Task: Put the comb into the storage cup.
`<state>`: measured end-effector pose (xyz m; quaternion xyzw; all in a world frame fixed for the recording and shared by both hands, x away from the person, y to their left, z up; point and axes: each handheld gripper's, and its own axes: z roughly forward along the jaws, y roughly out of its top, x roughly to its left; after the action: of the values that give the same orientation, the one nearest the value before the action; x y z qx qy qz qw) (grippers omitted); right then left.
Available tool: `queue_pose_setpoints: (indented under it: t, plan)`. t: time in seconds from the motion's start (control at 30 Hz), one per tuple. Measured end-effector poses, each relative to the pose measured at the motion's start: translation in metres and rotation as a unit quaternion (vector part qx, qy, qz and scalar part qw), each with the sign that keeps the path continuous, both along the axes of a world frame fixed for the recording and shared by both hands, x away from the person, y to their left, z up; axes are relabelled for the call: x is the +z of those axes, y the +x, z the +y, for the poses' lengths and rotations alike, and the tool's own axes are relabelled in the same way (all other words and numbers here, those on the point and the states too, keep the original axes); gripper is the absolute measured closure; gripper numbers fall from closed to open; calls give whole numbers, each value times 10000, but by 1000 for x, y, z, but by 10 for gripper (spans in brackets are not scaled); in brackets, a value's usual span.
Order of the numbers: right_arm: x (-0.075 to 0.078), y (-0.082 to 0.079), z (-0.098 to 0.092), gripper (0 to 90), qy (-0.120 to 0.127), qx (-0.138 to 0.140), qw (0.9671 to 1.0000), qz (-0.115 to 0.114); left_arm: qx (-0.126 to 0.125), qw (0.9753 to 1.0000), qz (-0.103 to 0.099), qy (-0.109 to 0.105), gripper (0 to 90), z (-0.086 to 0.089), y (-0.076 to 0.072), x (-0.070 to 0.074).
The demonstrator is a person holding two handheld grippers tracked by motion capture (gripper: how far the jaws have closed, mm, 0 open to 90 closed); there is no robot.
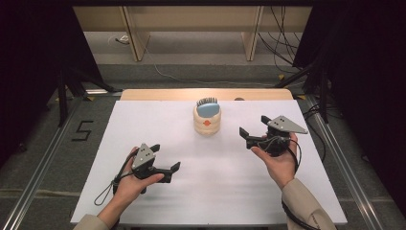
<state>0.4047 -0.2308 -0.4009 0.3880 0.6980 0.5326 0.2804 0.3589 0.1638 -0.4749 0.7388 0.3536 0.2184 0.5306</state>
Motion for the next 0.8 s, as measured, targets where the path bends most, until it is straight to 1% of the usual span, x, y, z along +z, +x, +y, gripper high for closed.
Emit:
queue_pose_setpoints:
  t: [0.27,0.43,0.63,0.73,0.8]
  plan:
    - [-5,-5,-2,80,-102,75,9999,58,-2,10000,-3,-9,0,2,-3,0]
    - [-8,-9,-6,84,-167,45,9998,96,-9,10000,-15,-8,0,3,-4,0]
    - [-10,-13,-12,85,-177,25,9998,122,-10,10000,-24,5,0,5,-5,0]
    - [-12,-15,-15,86,-253,30,9996,116,0,10000,-32,-3,0,5,-6,0]
    - [-13,-16,-17,87,-217,41,9997,136,0,10000,-34,-5,0,6,-6,-1]
